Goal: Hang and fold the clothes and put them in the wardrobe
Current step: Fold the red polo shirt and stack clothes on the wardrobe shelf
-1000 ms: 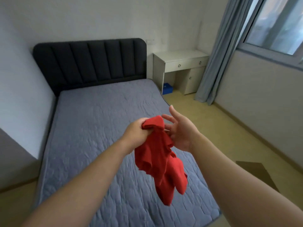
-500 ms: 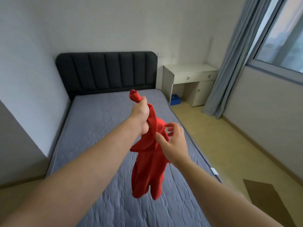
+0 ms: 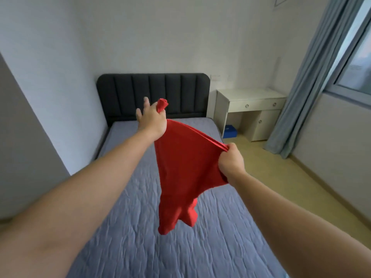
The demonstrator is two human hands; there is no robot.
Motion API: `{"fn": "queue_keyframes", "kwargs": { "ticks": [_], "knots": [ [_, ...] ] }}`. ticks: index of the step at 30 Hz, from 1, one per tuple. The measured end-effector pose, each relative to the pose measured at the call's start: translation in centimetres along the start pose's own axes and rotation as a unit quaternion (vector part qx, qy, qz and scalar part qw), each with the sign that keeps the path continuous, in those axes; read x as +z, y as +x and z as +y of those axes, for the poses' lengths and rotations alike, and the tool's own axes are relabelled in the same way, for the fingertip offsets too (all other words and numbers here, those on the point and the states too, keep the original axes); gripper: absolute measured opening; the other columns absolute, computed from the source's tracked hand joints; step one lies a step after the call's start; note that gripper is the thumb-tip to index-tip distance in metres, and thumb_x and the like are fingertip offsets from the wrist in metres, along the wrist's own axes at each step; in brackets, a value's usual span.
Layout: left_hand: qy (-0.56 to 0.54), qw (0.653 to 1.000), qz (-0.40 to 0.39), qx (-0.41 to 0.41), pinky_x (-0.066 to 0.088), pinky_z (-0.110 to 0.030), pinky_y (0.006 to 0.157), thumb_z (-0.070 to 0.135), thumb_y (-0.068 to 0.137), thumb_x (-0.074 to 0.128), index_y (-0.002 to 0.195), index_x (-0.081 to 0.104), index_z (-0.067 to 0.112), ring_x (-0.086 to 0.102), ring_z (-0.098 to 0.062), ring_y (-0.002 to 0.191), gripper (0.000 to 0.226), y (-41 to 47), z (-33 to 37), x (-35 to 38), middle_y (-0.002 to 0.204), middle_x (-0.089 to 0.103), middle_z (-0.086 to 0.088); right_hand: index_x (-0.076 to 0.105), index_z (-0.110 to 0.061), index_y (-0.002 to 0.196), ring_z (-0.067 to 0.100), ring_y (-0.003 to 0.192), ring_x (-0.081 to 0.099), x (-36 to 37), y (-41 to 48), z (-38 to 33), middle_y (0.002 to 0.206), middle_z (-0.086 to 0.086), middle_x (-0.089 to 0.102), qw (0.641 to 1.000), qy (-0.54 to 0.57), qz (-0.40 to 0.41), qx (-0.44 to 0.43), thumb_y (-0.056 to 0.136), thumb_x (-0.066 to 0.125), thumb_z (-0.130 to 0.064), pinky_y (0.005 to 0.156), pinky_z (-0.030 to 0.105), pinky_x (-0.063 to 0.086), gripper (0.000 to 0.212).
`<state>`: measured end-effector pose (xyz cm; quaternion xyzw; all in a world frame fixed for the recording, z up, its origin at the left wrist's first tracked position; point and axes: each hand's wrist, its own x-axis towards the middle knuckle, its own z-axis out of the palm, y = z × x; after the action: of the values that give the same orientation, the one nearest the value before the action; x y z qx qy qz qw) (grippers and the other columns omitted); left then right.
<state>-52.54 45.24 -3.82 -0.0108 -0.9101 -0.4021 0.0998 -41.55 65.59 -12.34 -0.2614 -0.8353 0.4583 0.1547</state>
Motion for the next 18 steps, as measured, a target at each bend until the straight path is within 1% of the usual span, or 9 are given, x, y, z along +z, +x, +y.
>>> {"fn": "queue_keyframes", "kwargs": {
  "ticks": [2,3,5,7,9,11,14,16,18],
  "knots": [
    [-0.120,0.992,0.007,0.040,0.038,-0.034,0.097,0.027,0.107,0.040,0.128,0.060,0.019,0.049,-0.037,0.132,0.030,0.2,-1.6,-0.5,0.135,0.059,-0.016,0.051,-0.017,0.103,0.028,0.074,0.059,-2.1,1.5,-0.4,0.090,0.012,0.062,0.983,-0.142,-0.020,-0.119,0.101,0.036,-0.017,0.066,0.038,0.049,0.015],
    [-0.186,0.982,0.000,0.043,0.042,-0.034,0.088,0.022,0.105,0.044,0.110,0.062,0.021,0.060,-0.035,0.117,0.019,0.1,-2.1,-0.7,0.114,0.066,-0.011,0.051,-0.016,0.106,0.031,0.077,0.059,-3.2,2.1,-0.6,0.092,0.012,0.061,0.951,-0.240,-0.033,-0.194,0.105,0.037,-0.026,0.068,0.041,0.052,0.017],
    [-0.223,0.972,-0.012,0.067,0.044,-0.032,0.081,0.024,0.101,0.055,0.092,0.057,0.027,0.062,-0.019,0.093,0.009,-0.2,-3.4,-1.2,0.095,0.062,0.003,0.050,-0.016,0.113,0.031,0.077,0.058,-5.1,2.9,-1.1,0.096,0.010,0.053,0.861,-0.416,-0.061,-0.287,0.107,0.040,-0.035,0.070,0.043,0.053,0.023],
    [-0.176,0.975,-0.063,0.118,0.044,-0.015,0.076,0.039,0.090,0.073,0.101,0.058,0.030,0.057,0.000,0.084,0.020,-0.6,-4.7,-2.0,0.095,0.058,0.013,0.047,-0.017,0.117,0.030,0.074,0.053,-6.6,3.4,-1.4,0.098,0.009,0.041,0.817,-0.494,-0.058,-0.293,0.101,0.050,-0.019,0.065,0.041,0.052,0.017],
    [-0.097,0.975,-0.133,0.149,0.046,-0.005,0.071,0.034,0.077,0.087,0.108,0.059,0.035,0.059,0.010,0.085,0.042,-0.9,-5.6,-2.4,0.098,0.062,0.016,0.045,-0.018,0.121,0.032,0.079,0.052,-7.1,3.6,-1.4,0.097,0.008,0.038,0.834,-0.483,-0.036,-0.265,0.093,0.051,-0.006,0.068,0.042,0.049,0.031],
    [-0.034,0.972,-0.177,0.150,0.052,-0.014,0.064,0.021,0.074,0.088,0.096,0.062,0.030,0.061,0.013,0.072,0.036,-1.2,-6.1,-2.5,0.083,0.068,0.016,0.044,-0.017,0.118,0.030,0.078,0.053,-6.5,3.6,-1.4,0.090,0.006,0.046,0.891,-0.398,-0.003,-0.219,0.089,0.045,-0.001,0.072,0.044,0.045,0.033],
    [-0.072,0.978,-0.158,0.113,0.049,-0.019,0.056,0.013,0.073,0.088,0.083,0.061,0.017,0.057,0.005,0.056,0.029,-1.2,-6.5,-2.4,0.064,0.063,0.013,0.040,-0.016,0.108,0.027,0.067,0.051,-5.1,3.5,-1.0,0.082,0.007,0.053,0.952,-0.260,0.023,-0.160,0.087,0.037,-0.003,0.064,0.041,0.044,0.025],
    [-0.086,0.984,-0.122,0.096,0.050,-0.022,0.050,0.011,0.073,0.088,0.083,0.061,0.011,0.058,-0.006,0.057,0.029,-1.1,-7.5,-2.4,0.069,0.063,0.002,0.039,-0.016,0.109,0.031,0.068,0.055,-4.8,3.6,-0.1,0.084,0.008,0.054,0.930,-0.303,0.036,-0.205,0.089,0.039,-0.004,0.061,0.043,0.050,0.023],
    [-0.039,0.984,-0.129,0.114,0.047,-0.025,0.048,0.011,0.075,0.087,0.079,0.057,0.012,0.053,-0.012,0.056,0.030,-1.1,-8.9,-2.5,0.068,0.060,-0.002,0.037,-0.019,0.107,0.032,0.064,0.055,-4.8,4.1,1.0,0.084,0.009,0.054,0.870,-0.407,0.022,-0.278,0.092,0.043,-0.007,0.056,0.041,0.050,0.020]
  ]
}}
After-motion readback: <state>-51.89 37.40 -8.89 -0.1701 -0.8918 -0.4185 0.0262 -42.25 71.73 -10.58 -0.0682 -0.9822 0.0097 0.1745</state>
